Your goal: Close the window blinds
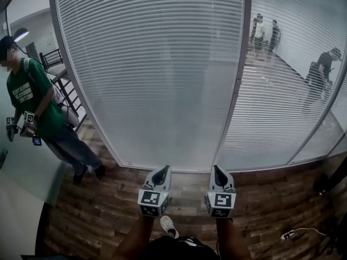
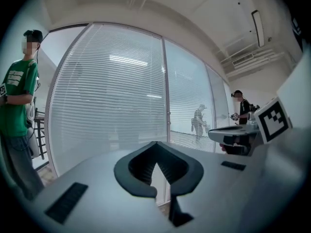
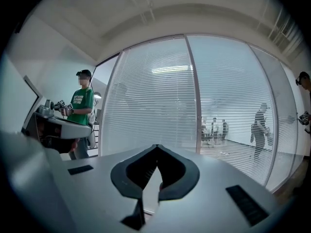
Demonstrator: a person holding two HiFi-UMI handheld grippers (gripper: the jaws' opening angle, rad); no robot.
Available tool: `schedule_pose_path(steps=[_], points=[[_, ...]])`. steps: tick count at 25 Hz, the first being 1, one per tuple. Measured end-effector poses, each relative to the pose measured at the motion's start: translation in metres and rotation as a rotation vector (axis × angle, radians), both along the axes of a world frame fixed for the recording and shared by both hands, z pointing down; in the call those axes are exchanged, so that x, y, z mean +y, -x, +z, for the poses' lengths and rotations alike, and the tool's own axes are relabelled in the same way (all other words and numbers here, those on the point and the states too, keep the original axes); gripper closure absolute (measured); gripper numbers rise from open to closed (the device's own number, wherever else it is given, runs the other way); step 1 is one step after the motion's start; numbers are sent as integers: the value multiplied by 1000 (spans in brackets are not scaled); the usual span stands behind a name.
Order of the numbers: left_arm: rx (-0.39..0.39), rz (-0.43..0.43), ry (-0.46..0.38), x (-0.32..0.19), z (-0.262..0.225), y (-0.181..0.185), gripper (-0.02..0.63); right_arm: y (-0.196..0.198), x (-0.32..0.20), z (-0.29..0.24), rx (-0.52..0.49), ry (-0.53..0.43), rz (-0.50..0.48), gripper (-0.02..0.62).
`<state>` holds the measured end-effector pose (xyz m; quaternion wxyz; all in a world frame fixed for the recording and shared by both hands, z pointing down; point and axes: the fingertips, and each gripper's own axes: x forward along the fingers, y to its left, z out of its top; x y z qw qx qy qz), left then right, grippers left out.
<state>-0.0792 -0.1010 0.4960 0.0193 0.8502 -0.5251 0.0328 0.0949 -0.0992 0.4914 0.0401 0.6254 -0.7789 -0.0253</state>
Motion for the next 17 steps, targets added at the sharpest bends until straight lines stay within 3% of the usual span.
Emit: schedule_pose_path(steps=[11, 17], points=[[17, -3, -20, 19, -13, -16, 611, 1, 22, -6, -12, -22, -27, 592], [-7, 23, -26, 25, 2, -27, 611, -4, 32, -7, 3, 1, -22, 592]])
